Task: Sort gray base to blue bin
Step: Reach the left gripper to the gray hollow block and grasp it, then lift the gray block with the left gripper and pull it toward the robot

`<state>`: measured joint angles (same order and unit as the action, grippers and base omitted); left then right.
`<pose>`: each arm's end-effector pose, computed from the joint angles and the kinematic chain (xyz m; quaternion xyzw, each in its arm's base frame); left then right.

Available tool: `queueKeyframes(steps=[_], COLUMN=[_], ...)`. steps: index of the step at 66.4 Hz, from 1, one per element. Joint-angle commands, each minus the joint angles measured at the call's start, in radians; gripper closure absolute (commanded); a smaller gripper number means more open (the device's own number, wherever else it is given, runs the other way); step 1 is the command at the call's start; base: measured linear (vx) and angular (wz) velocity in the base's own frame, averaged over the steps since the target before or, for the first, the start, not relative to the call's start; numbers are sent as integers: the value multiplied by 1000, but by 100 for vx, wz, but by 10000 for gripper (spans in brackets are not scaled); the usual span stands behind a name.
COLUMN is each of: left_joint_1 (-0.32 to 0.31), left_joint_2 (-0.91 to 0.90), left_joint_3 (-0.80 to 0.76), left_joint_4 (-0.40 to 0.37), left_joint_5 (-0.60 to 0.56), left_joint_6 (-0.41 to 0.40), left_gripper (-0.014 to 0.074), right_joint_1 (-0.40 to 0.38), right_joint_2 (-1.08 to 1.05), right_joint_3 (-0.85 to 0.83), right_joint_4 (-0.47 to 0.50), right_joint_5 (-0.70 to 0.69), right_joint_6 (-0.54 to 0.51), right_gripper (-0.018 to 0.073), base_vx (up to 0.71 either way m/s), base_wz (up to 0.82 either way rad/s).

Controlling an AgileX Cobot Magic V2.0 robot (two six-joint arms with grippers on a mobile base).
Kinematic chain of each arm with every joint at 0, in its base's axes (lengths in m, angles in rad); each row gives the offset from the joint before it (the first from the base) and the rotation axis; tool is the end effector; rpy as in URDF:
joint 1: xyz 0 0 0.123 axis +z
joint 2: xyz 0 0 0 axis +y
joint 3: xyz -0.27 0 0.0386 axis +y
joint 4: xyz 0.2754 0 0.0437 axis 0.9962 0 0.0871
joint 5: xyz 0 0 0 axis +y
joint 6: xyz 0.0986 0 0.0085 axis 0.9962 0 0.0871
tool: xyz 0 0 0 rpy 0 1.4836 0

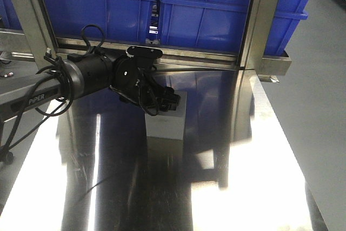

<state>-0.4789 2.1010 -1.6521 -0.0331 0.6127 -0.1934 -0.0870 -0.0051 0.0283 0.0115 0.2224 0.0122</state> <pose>0.4362 -0.2286 0.1743 0.1259 0.9475 -0.1092 0.2730 0.1035 -0.0088 0.1818 0.0412 0.7597 -0.0197 0.6487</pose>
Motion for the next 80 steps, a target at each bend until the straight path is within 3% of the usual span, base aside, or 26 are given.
queueKeyframes(steps=[1, 12, 35, 52, 65, 80], left_joint_1=[-3, -3, -3, -3, -21, -26], left_joint_2=[-39, -38, -38, -84, -232, -435], left_joint_3=[-27, -27, -27, -27, 24, 211], left_joint_4=[33, 33, 33, 33, 33, 33], left_joint_5=[-7, 15, 21, 14, -169, -330], left_joint_6=[3, 5, 24, 19, 19, 20], left_gripper=[106, 216, 594, 604, 600, 596], right_joint_1=[-4, -4, -4, -4, -4, -4], right_joint_2=[19, 19, 19, 19, 19, 19], right_joint_3=[2, 2, 2, 2, 2, 2], right_joint_4=[-4, -4, -4, -4, -4, -4], right_joint_5=[-72, -72, -72, -72, -72, -72], right_joint_6=[-12, -12, -12, -12, -12, -12], right_gripper=[564, 564, 564, 564, 564, 564], base_vx=[0, 0, 0, 0, 0, 0], base_wz=[0, 0, 0, 0, 0, 0])
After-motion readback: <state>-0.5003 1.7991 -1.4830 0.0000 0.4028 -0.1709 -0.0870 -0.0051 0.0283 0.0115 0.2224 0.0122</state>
